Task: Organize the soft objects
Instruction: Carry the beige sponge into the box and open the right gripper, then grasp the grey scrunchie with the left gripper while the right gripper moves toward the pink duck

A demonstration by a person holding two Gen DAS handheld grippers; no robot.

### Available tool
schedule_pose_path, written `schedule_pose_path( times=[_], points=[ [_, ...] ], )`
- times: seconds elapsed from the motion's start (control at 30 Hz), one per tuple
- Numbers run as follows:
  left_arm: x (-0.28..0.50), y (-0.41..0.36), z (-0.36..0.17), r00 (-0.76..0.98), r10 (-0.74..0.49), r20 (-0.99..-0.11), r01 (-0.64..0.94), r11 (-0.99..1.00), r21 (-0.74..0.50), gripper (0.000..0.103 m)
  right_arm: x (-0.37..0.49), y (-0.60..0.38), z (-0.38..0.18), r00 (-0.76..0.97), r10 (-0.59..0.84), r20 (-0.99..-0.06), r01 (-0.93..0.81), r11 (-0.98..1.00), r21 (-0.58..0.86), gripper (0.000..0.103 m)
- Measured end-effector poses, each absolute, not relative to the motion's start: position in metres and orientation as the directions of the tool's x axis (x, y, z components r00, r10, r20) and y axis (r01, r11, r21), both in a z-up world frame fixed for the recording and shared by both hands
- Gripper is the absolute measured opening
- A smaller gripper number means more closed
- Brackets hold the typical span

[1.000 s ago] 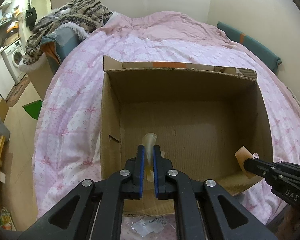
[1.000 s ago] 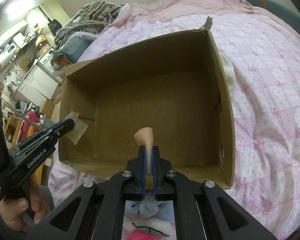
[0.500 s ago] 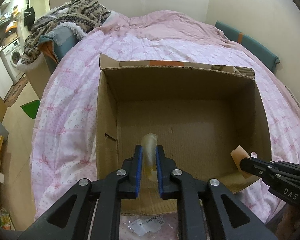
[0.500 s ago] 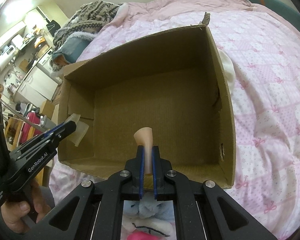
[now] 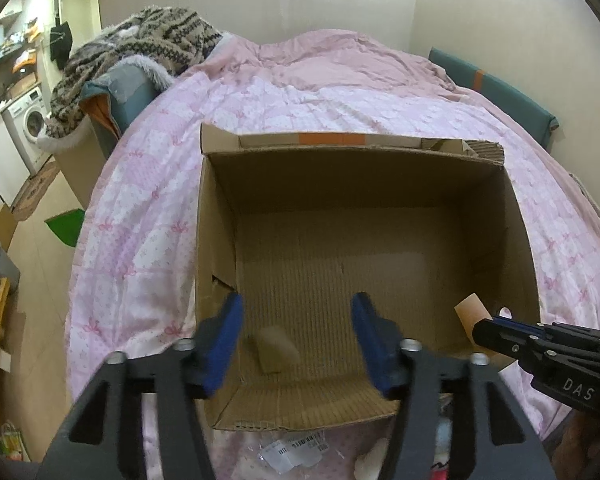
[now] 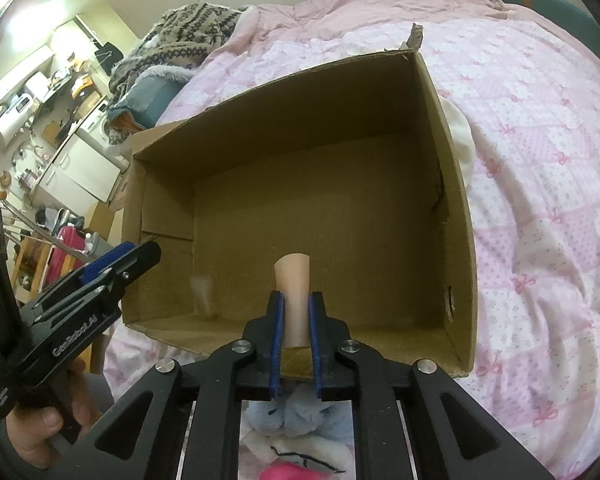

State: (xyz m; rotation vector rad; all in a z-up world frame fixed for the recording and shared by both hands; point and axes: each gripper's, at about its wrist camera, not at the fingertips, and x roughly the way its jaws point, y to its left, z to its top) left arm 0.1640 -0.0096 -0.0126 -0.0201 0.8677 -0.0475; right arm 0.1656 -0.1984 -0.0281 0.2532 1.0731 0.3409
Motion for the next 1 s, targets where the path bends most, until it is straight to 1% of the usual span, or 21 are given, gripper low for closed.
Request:
schedule_pose_path(
  times=[0.07,0.13,0.2,0.23,0.27,0.3,0.33,0.4,0.53,0.63,0.77,1.0],
  points=[
    [0.163,-0.011,-0.01,0.654,-0.047,-0.755,0.039,0.999,-0.028,0.061,0.165,-0.198,-0.026,0.439,0.397,-0.806,-0.15,0.917,0.369,0.018],
    [0.162,-0.011,-0.008,0.659,-0.04,-0.751,0.039,0.999,-0.019,0.062,0.165,-0.199,-0.024,0.447,0.397,-0.801,-0.15,0.917,0.371,0.021],
    [0.16,-0.011,-0.006,0.663,-0.042,-0.747,0.039,0.999,-0.022,0.062,0.164,-0.199,-0.021,0.458,0.4,-0.794,-0.152,0.915,0.374,0.029],
    [0.159,-0.01,-0.005,0.667,-0.047,-0.743,0.041,0.999,-0.025,0.062,0.163,-0.199,-0.019,0.469,0.397,-0.789,-0.155,0.917,0.369,0.04],
    [0.159,-0.01,-0.004,0.67,-0.044,-0.741,0.04,0.999,-0.023,0.062,0.162,-0.199,-0.016,0.484,0.387,-0.785,-0.155,0.921,0.358,0.066],
    [0.158,-0.009,-0.003,0.671,-0.039,-0.74,0.036,0.999,-0.02,0.062,0.16,-0.2,-0.012,0.51,0.371,-0.776,-0.153,0.927,0.343,0.084],
    [0.158,-0.009,-0.002,0.672,-0.036,-0.739,0.032,0.999,-0.02,0.062,0.158,-0.201,-0.007,0.538,0.361,-0.762,-0.154,0.931,0.332,0.086],
    [0.157,-0.005,0.0,0.674,-0.031,-0.738,0.017,1.0,-0.026,0.062,0.154,-0.201,0.001,0.572,0.352,-0.741,-0.166,0.934,0.315,0.086],
    [0.154,0.0,0.004,0.673,-0.021,-0.739,-0.01,0.999,-0.038,0.066,0.151,-0.202,0.007,0.596,0.33,-0.732,-0.159,0.942,0.295,0.086],
    [0.15,0.005,0.011,0.684,-0.028,-0.729,-0.023,0.998,-0.06,0.066,0.149,-0.204,0.009,0.614,0.315,-0.724,-0.146,0.947,0.288,0.086],
    [0.142,0.009,0.02,0.699,0.003,-0.716,-0.043,0.998,-0.038,0.072,0.141,-0.209,0.011,0.633,0.299,-0.714,-0.128,0.95,0.284,0.086],
    [0.122,0.009,0.029,0.697,0.005,-0.717,-0.033,0.999,-0.025,0.073,0.12,-0.207,0.021,0.654,0.246,-0.716,-0.138,0.969,0.207,0.086]
  ],
)
